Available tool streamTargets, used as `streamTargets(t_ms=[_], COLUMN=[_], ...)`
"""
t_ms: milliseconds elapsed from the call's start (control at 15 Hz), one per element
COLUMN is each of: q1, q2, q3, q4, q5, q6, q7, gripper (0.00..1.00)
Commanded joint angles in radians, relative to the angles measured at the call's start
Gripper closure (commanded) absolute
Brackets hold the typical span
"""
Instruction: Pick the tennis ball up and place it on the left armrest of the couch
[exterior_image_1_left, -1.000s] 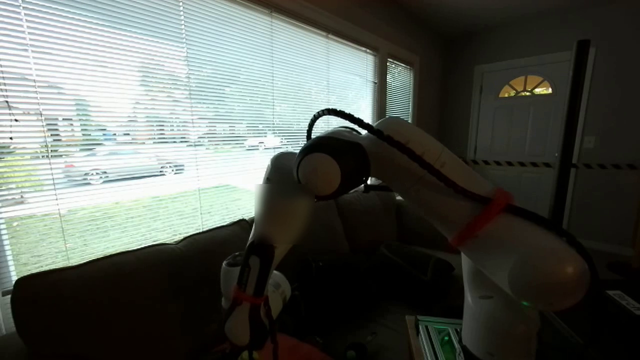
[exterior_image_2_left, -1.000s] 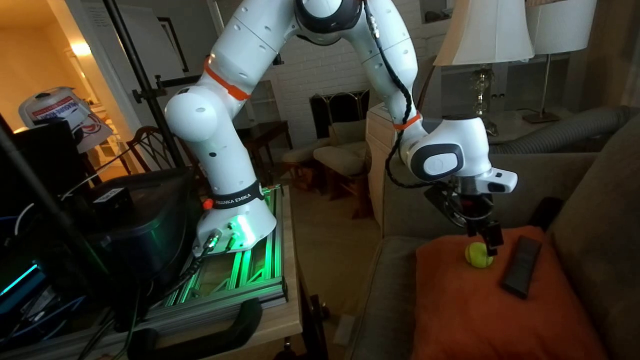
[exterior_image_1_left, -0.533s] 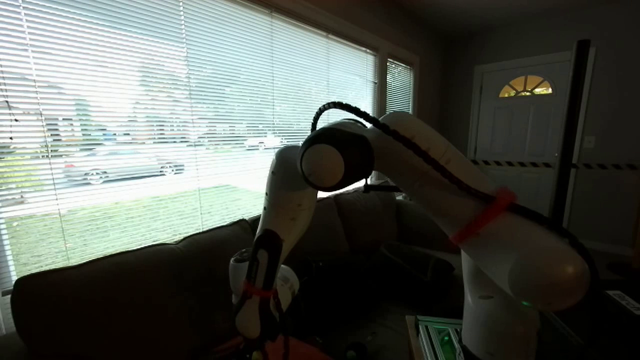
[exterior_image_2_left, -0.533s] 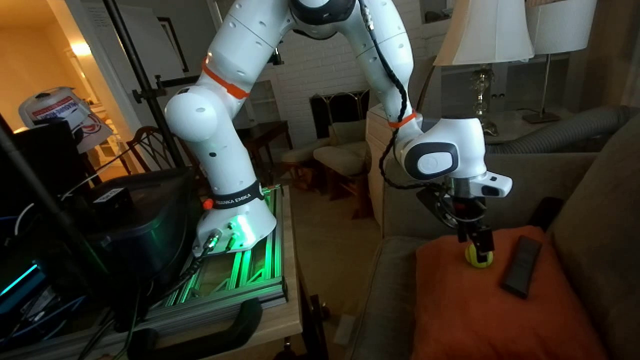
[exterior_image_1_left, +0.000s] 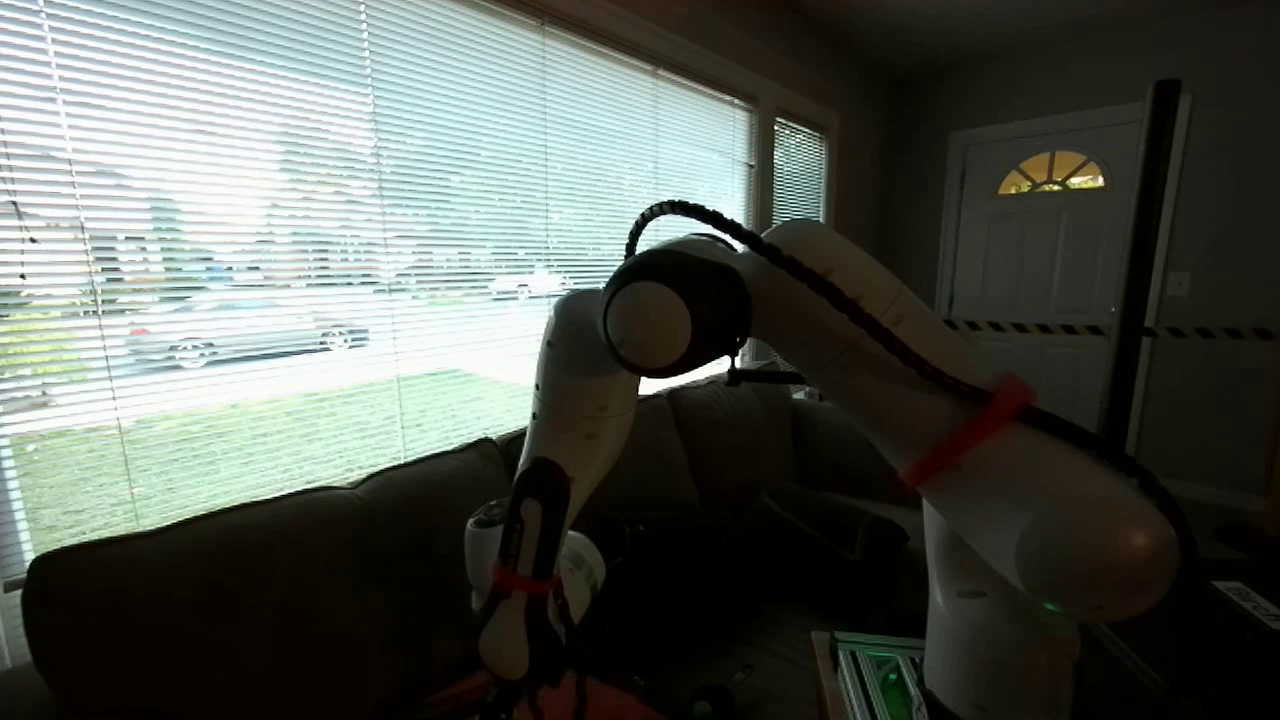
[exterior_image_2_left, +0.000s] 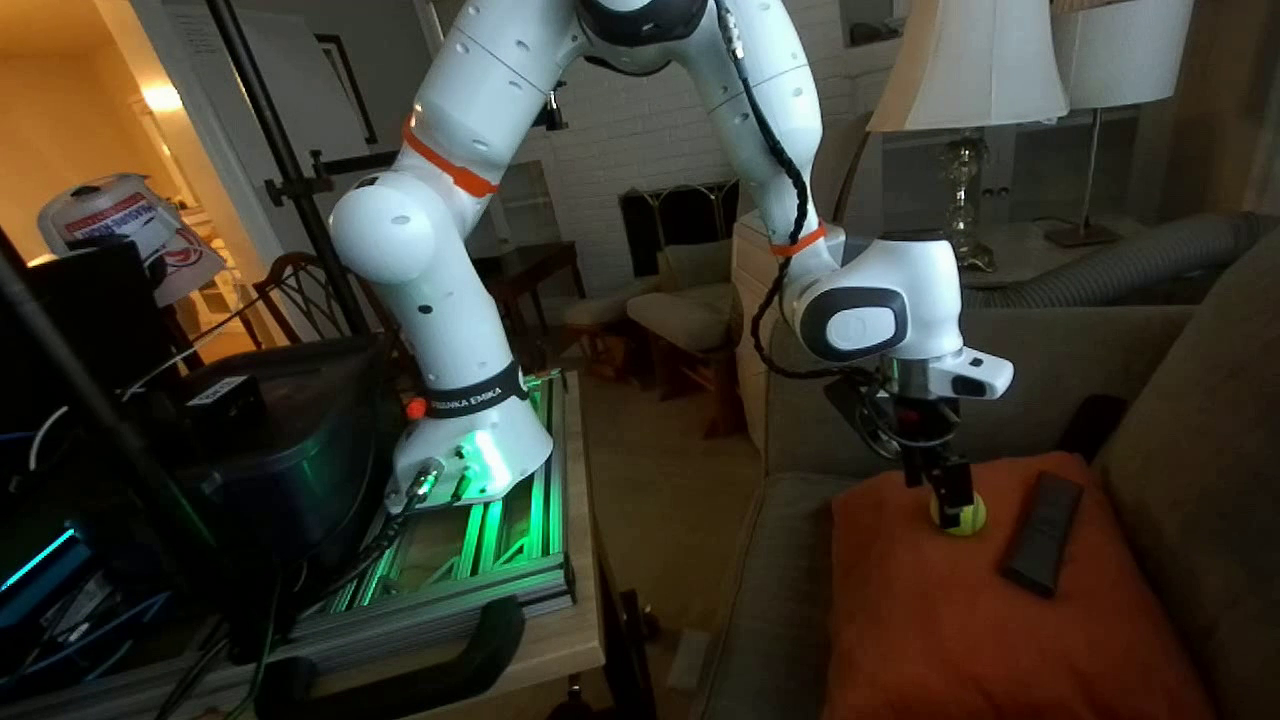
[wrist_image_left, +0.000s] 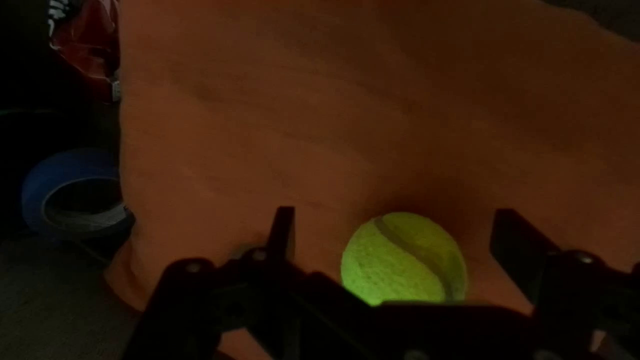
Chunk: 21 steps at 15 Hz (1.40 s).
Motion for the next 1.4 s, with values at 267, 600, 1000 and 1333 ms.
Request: streamTargets(t_ms=[267, 600, 1000, 1333], q1=[-0.011, -0.015, -0.023, -0.012], q2=[0.054, 0.104, 0.144, 0.154], q3=[-0.007, 0.004, 0.031, 0.030], q4=[0.035, 0.099, 0.163, 0.184], q5=[-0.029, -0.025, -0.020, -0.017], q6=[0.030, 0.049, 0.053, 0.043], q7=[0.034, 0.035, 0.031, 0.050], gripper=[0.00, 0.00, 0.00, 0.00])
